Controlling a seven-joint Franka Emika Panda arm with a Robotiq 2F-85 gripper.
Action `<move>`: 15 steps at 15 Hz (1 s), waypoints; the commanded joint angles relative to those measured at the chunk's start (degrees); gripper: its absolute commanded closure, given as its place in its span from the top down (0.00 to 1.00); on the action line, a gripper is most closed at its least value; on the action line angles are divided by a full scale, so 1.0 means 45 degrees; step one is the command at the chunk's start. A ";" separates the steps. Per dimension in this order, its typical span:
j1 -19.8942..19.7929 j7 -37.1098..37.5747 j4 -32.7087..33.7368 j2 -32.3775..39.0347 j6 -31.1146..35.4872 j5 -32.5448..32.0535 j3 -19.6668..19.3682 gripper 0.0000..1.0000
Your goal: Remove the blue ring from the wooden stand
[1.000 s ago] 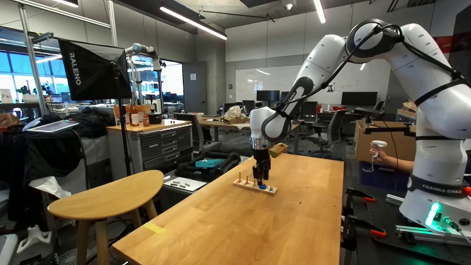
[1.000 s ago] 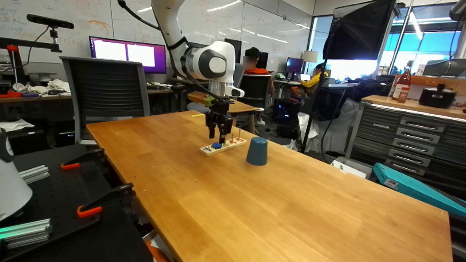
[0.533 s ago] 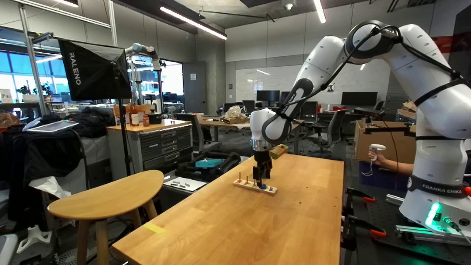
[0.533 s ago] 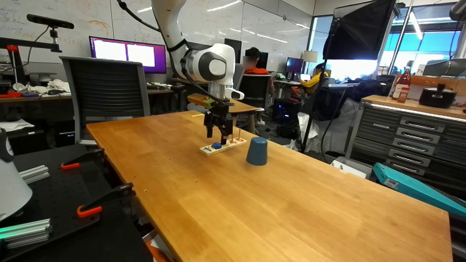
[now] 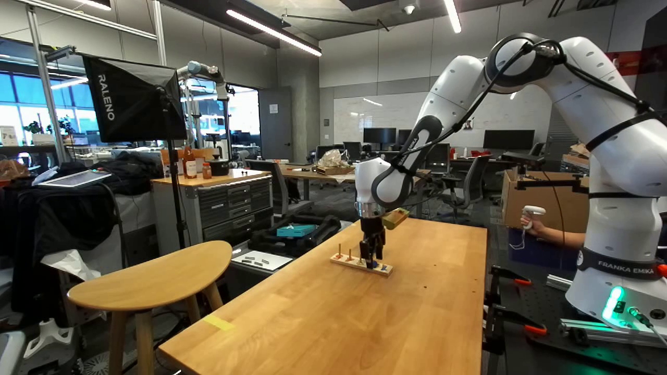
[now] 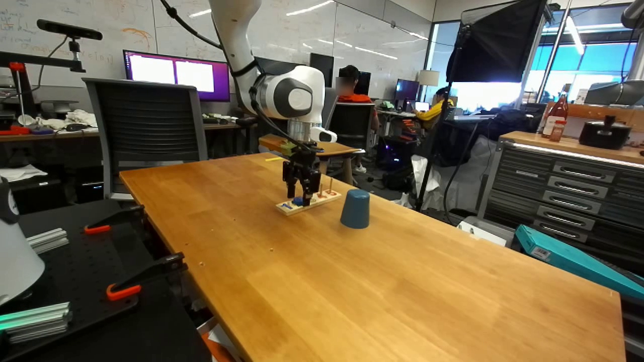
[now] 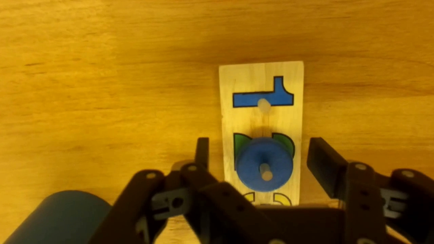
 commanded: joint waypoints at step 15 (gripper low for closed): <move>-0.0081 -0.0629 -0.0261 -0.1194 0.0321 0.0281 0.0071 0.19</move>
